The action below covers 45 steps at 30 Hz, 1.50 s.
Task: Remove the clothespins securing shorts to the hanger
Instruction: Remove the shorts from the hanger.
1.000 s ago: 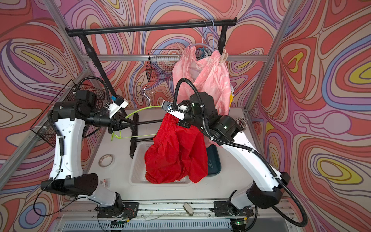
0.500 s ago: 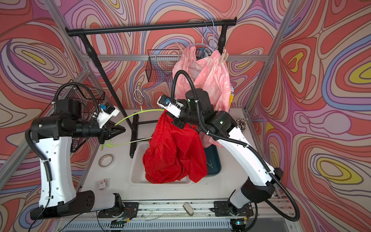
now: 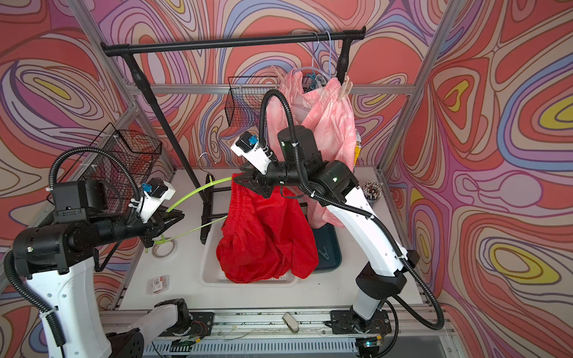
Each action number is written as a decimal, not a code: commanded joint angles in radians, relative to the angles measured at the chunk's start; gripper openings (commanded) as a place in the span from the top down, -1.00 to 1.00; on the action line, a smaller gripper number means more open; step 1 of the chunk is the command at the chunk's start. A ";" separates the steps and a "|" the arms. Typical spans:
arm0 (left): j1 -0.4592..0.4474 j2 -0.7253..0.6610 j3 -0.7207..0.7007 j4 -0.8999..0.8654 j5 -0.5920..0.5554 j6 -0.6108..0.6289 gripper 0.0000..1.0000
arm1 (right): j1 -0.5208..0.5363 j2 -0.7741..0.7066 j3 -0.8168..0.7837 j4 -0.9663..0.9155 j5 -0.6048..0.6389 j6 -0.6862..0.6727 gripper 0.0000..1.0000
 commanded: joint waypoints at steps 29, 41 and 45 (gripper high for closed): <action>-0.006 -0.139 -0.105 0.230 -0.052 -0.147 1.00 | 0.175 -0.032 -0.275 0.267 0.411 0.462 -0.01; -0.038 -0.169 -0.144 0.248 -0.079 -0.160 1.00 | 0.195 -0.047 -0.395 0.456 0.581 0.631 0.98; -0.072 -0.182 -0.146 0.222 -0.105 -0.133 1.00 | 0.221 -0.112 -0.444 0.466 0.759 0.583 1.00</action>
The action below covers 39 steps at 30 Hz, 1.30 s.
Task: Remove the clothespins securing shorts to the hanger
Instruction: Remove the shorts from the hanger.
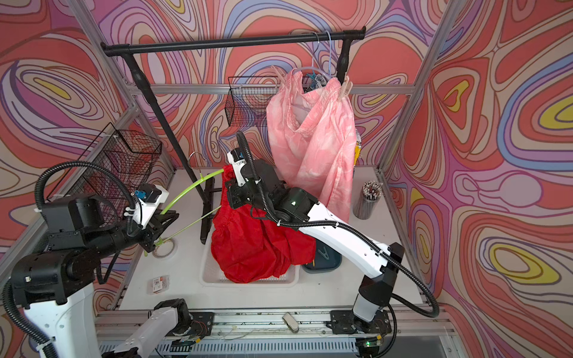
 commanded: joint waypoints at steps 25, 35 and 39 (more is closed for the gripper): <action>-0.075 -0.137 -0.031 0.302 -0.481 -0.166 1.00 | 0.206 -0.213 0.027 -0.298 0.590 -0.057 1.00; -0.114 -0.198 0.112 0.179 -0.182 -0.092 1.00 | 0.267 -0.083 0.186 -0.238 0.800 -0.307 1.00; -0.168 -0.192 0.142 0.067 -0.178 -0.046 1.00 | 0.208 -0.056 0.284 -0.250 0.793 -0.366 1.00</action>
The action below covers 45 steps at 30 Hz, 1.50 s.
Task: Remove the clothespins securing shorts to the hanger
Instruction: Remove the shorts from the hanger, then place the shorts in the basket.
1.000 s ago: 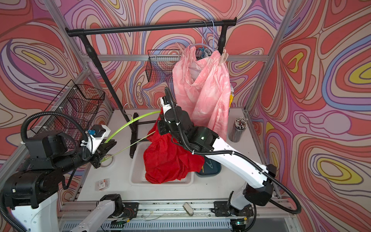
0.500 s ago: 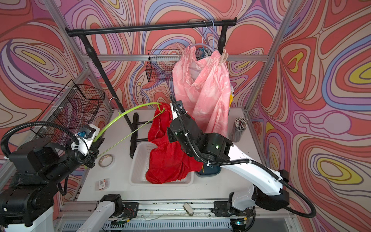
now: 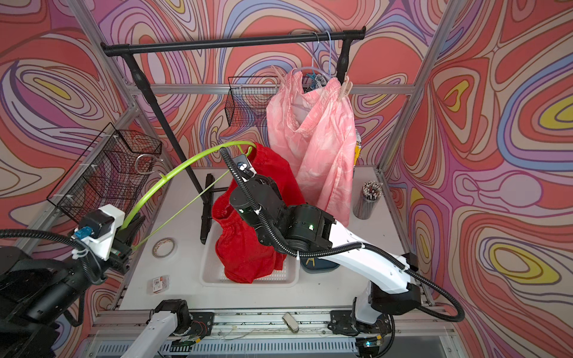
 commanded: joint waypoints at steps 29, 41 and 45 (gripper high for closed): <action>-0.055 0.181 -0.030 0.136 -0.624 -0.382 1.00 | 0.212 0.217 0.250 -0.041 -0.466 0.036 1.00; -0.055 0.206 -0.021 0.171 -0.428 -0.451 1.00 | -0.139 0.013 -0.370 0.208 -0.694 0.193 1.00; -0.055 0.247 -0.001 0.230 -0.460 -0.483 1.00 | -0.179 0.037 -0.466 0.282 -0.814 0.201 1.00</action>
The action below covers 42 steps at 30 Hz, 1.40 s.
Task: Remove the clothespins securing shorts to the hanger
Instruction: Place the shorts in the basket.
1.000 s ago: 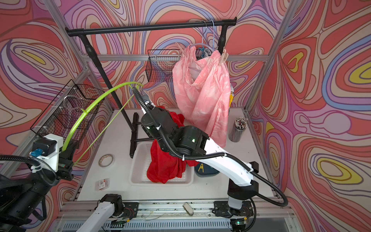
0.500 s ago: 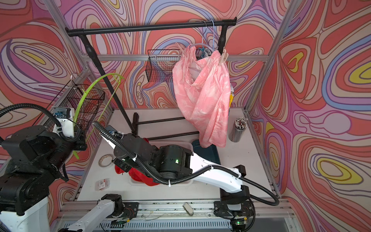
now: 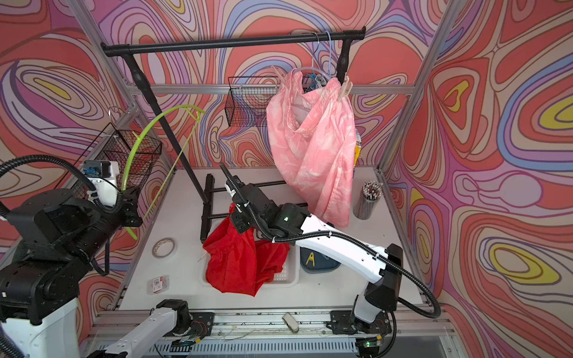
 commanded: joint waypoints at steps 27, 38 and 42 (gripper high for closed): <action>-0.055 0.647 0.567 0.256 -0.096 -0.113 1.00 | -0.194 -0.058 -0.441 0.029 -0.140 0.191 1.00; -0.065 0.659 0.541 0.345 -0.153 -0.075 1.00 | -0.204 0.035 -0.406 -0.011 -0.225 0.161 0.55; -0.065 0.755 0.644 0.291 -0.147 -0.091 1.00 | -0.204 0.020 -0.360 -0.037 -0.206 0.132 0.32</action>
